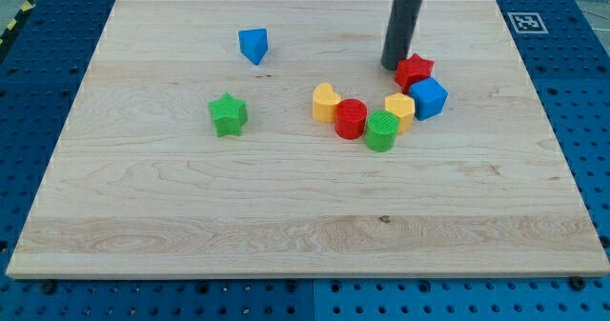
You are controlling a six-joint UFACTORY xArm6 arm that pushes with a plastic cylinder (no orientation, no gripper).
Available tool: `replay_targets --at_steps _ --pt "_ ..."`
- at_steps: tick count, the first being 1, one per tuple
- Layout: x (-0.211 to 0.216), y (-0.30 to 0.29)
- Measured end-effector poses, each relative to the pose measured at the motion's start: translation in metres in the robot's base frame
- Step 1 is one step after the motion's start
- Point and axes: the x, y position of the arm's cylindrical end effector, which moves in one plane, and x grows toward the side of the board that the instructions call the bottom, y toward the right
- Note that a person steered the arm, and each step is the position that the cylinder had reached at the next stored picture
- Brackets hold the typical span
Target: Push the blue triangle towards the yellow heart
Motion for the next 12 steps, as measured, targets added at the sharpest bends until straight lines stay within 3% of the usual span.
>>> replay_targets --at_steps 2,5,6,8,10,12 --pt "0.000 -0.049" --pt "-0.067 -0.121" --pt "-0.070 -0.156" --pt "-0.069 -0.204" --pt "-0.040 -0.178" --pt "-0.022 -0.200"
